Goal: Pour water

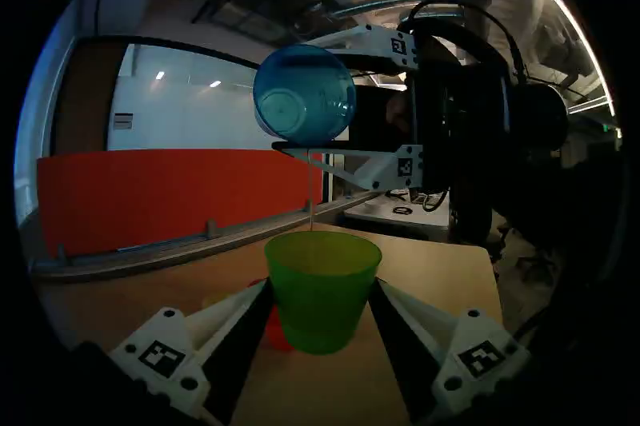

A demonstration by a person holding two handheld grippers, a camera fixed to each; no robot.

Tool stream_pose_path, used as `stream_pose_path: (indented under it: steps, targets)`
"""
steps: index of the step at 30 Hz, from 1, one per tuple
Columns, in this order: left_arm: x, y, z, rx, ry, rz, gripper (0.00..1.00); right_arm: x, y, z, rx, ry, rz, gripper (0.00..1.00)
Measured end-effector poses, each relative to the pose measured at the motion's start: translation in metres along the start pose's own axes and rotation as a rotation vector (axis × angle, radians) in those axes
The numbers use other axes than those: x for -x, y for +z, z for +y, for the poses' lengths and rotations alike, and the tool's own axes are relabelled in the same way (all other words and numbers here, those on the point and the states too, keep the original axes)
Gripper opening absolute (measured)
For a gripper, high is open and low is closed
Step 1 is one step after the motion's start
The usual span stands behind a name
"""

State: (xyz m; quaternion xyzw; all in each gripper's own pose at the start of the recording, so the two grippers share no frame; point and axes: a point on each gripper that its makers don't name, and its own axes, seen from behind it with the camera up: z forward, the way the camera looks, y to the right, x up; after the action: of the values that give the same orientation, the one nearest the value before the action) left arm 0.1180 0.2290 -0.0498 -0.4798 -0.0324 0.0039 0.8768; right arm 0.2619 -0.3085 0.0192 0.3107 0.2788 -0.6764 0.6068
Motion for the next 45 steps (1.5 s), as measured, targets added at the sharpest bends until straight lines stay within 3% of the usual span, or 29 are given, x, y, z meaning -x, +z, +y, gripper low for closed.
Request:
stream_pose_path:
  steps: [12,20,27,41,45]
  targets:
    - [0.000,0.000,0.001,-0.001,0.002,0.000,0.81,-0.004,0.001,0.001,0.002,0.014,0.006,0.86]
    - [-0.001,0.000,0.000,-0.002,0.002,0.003,0.81,-0.008,-0.001,0.000,0.003,0.123,0.026,0.86]
    - [-0.001,-0.001,-0.001,-0.004,0.003,0.002,0.81,-0.016,-0.006,-0.001,0.001,0.314,0.061,0.86]
    - [-0.004,-0.003,-0.003,-0.011,0.021,-0.001,0.81,-0.015,-0.011,-0.008,0.003,0.801,0.088,0.86]
    - [-0.004,-0.003,-0.004,-0.015,0.022,0.000,0.81,-0.017,-0.013,-0.008,-0.008,0.967,0.103,0.86]
